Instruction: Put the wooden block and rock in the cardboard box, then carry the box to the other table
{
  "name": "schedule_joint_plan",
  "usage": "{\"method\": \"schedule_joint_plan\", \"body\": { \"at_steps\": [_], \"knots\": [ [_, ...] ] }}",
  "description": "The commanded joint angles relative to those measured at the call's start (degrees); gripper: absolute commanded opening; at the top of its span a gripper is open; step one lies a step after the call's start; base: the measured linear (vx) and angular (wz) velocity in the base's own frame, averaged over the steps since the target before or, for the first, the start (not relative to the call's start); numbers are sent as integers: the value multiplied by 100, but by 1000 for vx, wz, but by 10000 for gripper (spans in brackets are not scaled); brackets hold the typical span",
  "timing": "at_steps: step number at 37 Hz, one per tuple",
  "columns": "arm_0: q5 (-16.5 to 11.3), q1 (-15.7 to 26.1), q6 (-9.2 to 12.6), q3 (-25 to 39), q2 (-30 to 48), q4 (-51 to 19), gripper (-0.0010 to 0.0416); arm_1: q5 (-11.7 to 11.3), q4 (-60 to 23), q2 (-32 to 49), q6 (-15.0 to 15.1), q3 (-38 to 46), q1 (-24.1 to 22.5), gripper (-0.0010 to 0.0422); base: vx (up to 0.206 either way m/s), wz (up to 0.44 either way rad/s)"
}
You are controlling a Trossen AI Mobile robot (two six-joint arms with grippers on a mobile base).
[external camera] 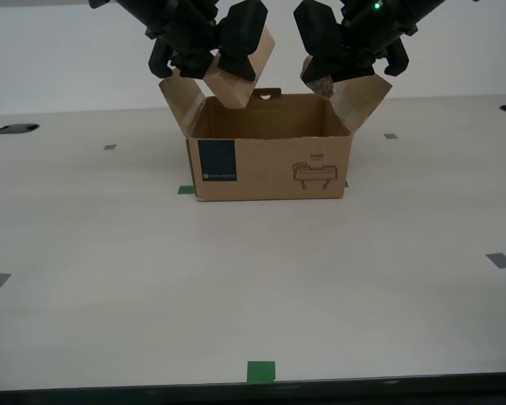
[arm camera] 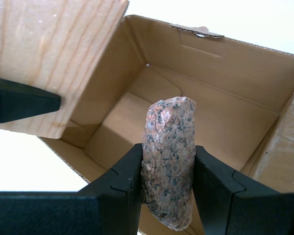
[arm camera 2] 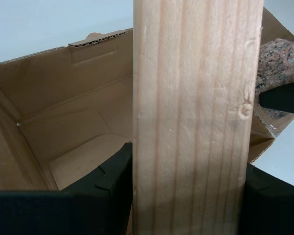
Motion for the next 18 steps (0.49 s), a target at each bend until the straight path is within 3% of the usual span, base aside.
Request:
{"method": "schedule_joint_plan", "body": {
  "at_steps": [1, 18],
  "knots": [
    [26, 2, -2, 9, -7, 13, 41, 24, 24, -4, -4, 9, -7, 8, 0, 0],
    [26, 4, 0, 11, -7, 35, 133, 22, 22, -4, 28, 9, -9, 154, 0, 0]
  ]
}}
